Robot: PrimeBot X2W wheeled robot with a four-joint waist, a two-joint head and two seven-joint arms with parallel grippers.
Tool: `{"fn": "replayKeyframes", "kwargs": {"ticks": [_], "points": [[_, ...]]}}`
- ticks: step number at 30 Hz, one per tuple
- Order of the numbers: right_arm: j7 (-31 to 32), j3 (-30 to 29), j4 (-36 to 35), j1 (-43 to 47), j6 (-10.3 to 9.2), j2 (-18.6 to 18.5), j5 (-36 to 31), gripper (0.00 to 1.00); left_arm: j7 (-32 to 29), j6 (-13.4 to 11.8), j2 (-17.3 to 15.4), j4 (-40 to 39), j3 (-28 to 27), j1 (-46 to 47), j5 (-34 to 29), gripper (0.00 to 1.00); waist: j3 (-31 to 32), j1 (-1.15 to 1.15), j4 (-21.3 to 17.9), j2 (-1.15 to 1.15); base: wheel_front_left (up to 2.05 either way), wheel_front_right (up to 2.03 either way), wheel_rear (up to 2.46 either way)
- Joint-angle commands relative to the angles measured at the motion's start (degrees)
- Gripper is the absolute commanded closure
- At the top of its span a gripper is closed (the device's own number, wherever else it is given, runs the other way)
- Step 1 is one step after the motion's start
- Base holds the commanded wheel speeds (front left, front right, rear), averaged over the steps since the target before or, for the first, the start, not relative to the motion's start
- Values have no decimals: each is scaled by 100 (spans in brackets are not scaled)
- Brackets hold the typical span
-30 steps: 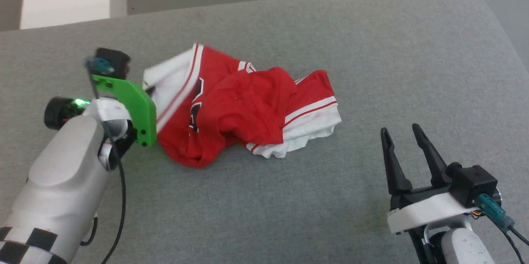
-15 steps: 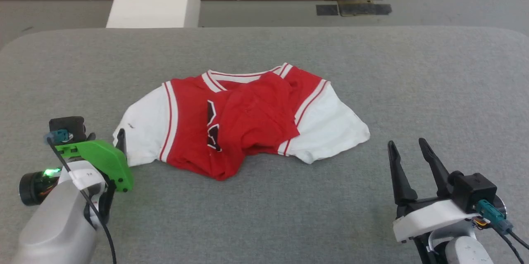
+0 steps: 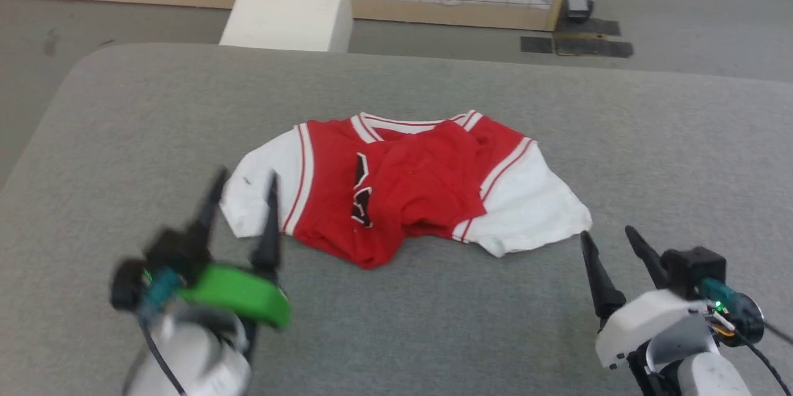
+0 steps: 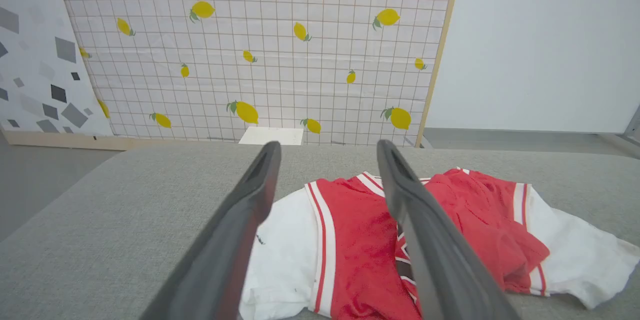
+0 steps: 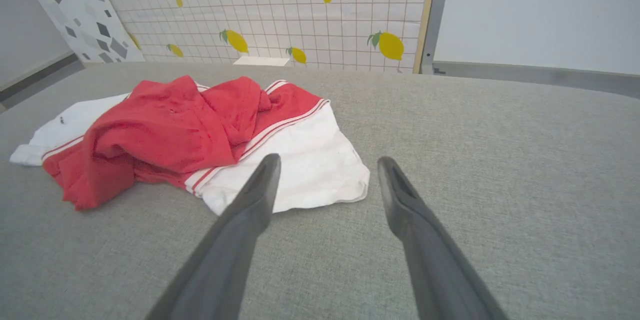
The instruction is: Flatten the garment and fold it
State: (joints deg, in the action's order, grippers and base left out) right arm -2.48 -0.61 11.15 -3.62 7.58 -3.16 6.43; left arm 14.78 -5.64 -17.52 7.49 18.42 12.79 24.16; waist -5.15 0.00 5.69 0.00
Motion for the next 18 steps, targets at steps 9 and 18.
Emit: {"fn": "replayKeyframes", "kwargs": {"ticks": [9, 18], "points": [[2662, -421, 727, -1043, -9, -353, -18, 0, 21, 406, 773, -684, -257, -938, -1167, 0, -193, 0, 730, 0, 0, 0, 0], [3653, -1261, 1444, -1832, -9, -248, -671, 0, 21, 773, 1159, -549, -469, -916, -1488, 0, -494, 0, 1094, 0, 0, 0, 0]]}}
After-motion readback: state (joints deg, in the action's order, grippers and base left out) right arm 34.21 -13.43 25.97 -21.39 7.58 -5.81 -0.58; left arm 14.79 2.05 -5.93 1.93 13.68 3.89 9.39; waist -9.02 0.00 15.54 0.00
